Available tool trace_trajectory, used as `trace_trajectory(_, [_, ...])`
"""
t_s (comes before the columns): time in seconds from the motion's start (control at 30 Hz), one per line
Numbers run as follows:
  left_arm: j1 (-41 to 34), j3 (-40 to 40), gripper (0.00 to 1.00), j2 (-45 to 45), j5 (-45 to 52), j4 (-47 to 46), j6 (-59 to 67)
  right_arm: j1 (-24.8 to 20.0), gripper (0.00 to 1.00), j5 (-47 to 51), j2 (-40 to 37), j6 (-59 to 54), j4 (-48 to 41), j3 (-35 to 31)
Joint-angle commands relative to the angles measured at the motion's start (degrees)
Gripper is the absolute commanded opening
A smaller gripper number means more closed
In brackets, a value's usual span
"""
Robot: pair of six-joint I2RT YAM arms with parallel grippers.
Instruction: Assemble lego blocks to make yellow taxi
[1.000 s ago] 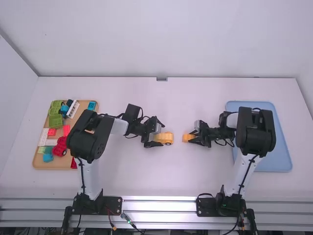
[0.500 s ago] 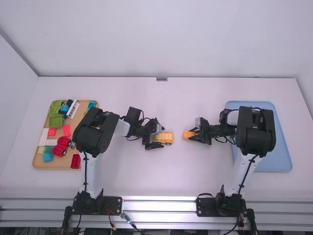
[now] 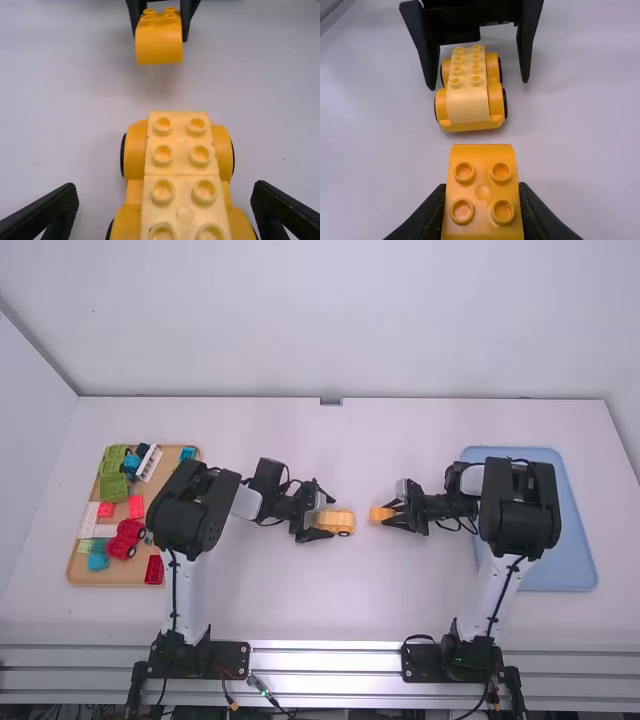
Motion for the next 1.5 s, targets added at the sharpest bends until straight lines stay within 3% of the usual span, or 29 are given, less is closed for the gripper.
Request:
trace_trajectory(0.0, [0.50,-2.56,0.92,0.81,2.43,2.01,-1.05,1.05,0.32,-0.55,0.83,0.24,-1.20,1.92])
trace_trajectory(0.23, [-0.87,-6.03,0.90,0.81,-0.94,10.49,-4.50,3.82,0.26,-0.17,0.83,-0.07,-4.76,6.29])
trace_trajectory(0.77, [-0.72,-2.14,0.83,3.37,0.20,7.28,-4.72,5.35,0.24,-0.87,0.81,0.35,-4.96,7.37])
trace_trajectory(0.93, [-1.18,-2.12,0.68,3.91,1.14,7.34,-3.23,5.38,0.23,-0.35,-0.55,3.17,-4.50,7.32])
trace_trajectory(1.47, [-1.20,-2.12,0.57,3.91,0.96,8.66,-3.21,6.97,0.15,-0.59,-2.99,4.48,-4.50,7.26])
